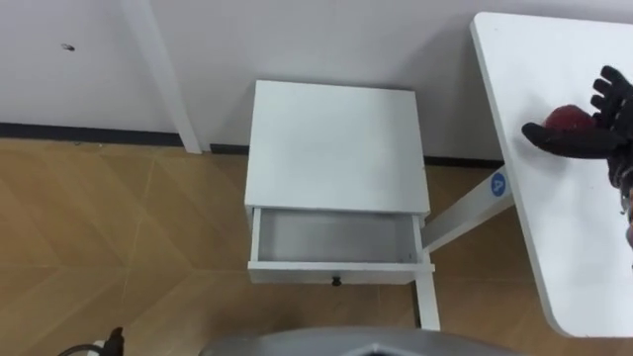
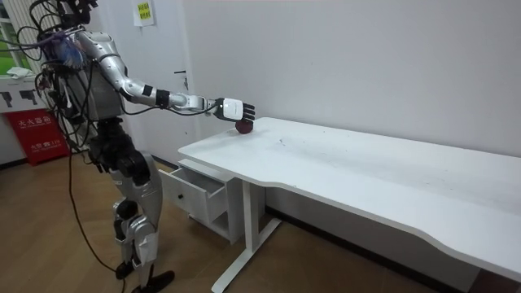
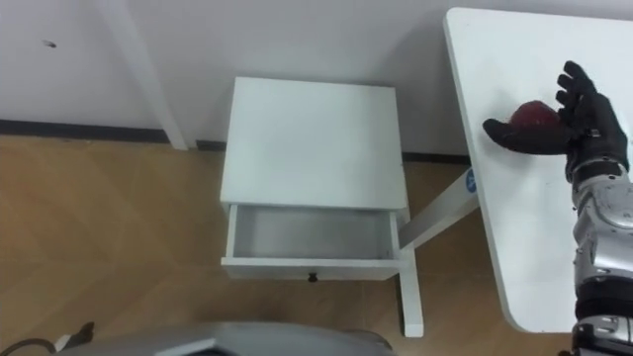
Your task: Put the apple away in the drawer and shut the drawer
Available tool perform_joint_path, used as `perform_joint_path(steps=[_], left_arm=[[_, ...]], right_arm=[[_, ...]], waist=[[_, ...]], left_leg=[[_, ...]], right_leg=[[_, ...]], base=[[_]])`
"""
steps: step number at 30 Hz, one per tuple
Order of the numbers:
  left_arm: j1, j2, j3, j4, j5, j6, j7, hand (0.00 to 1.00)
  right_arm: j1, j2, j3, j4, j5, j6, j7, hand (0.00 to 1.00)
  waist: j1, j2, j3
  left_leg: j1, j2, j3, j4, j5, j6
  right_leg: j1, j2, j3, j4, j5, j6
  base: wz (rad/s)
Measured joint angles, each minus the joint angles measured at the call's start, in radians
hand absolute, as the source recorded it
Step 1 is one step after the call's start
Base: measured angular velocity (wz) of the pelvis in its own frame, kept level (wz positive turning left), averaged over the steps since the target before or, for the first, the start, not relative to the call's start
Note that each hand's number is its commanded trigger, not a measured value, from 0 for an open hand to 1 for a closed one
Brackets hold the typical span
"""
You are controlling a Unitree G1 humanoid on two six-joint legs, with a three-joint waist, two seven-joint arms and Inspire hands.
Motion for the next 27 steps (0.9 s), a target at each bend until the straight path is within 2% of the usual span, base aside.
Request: perform_joint_path(steps=[8,12,13,14,16,20,25,26,27], left_arm=[[0.002,0.0,-0.007,-0.001,0.0,0.0,-0.005,0.0],[0.002,0.0,-0.007,0.0,0.001,0.0,-0.019,0.0],[0.001,0.001,-0.007,0.001,0.001,0.0,-0.019,0.0],[0.0,0.001,-0.007,0.001,0.001,0.0,-0.019,0.0],[0.0,0.001,-0.008,0.001,0.001,0.0,-0.019,0.0],[-0.001,0.001,-0.007,0.003,0.001,0.0,-0.02,0.0],[-0.018,0.002,-0.028,0.066,0.001,0.002,-0.02,0.0],[-0.02,0.002,-0.034,0.071,0.001,0.003,-0.02,0.0],[-0.025,0.003,-0.041,0.075,0.001,0.002,-0.02,0.0]], right_arm=[[0.0,0.0,0.024,0.0,0.0,0.0,0.03,0.0],[0.0,0.0,0.032,0.0,-0.064,0.0,0.039,0.0],[0.0,0.0,0.032,0.0,-0.077,0.0,0.04,0.38],[0.0,0.0,0.032,0.0,-0.088,0.0,0.04,0.56],[0.0,0.0,0.032,0.0,-0.107,0.0,0.041,1.0],[0.0,0.0,0.032,0.0,-0.149,0.0,0.041,1.0],[-0.001,0.0,0.041,0.013,-0.185,-0.003,0.033,1.0],[-0.001,0.0,0.042,0.015,-0.193,-0.003,0.031,1.0],[-0.004,0.0,0.051,0.02,-0.202,-0.008,0.026,1.0]], waist=[[-0.001,-0.004,0.0008],[0.007,-0.012,-0.0004],[0.01,-0.013,-0.0007],[0.013,-0.016,-0.0011],[0.019,-0.018,-0.0009],[0.025,-0.017,-0.0005],[0.028,-0.016,0.0009],[0.029,-0.011,0.0045],[0.029,-0.014,0.0043]], left_leg=[[-0.002,0.0,-0.001,-0.008,0.001,-0.001],[-0.002,0.001,0.0,0.001,0.001,-0.001],[-0.002,0.001,0.0,0.001,0.001,-0.001],[-0.001,0.001,0.0,0.001,0.001,-0.001],[0.0,0.001,0.0,0.002,0.001,-0.001],[0.0,0.001,-0.002,0.002,0.001,-0.001],[-0.001,0.001,-0.004,0.001,0.001,-0.002],[-0.001,0.001,-0.006,0.001,0.001,-0.002],[-0.002,0.001,-0.007,0.0,0.001,-0.002]], right_leg=[[0.001,0.001,-0.001,0.001,0.0,0.0],[0.0,0.001,-0.002,0.001,0.0,0.0],[0.0,0.001,-0.002,0.001,0.0,0.0],[0.0,0.001,-0.002,0.001,0.0,0.0],[0.0,0.001,-0.002,0.001,0.0,0.0],[0.002,0.001,-0.007,0.0,0.0,0.0],[0.005,0.001,-0.013,0.0,0.0,0.0],[0.005,0.001,-0.015,0.0,0.0,0.0],[0.005,0.001,-0.015,0.0,0.0,0.0]], base=[[0.0],[0.0],[0.0],[0.0],[0.0],[0.0],[0.0],[0.0],[0.0]])
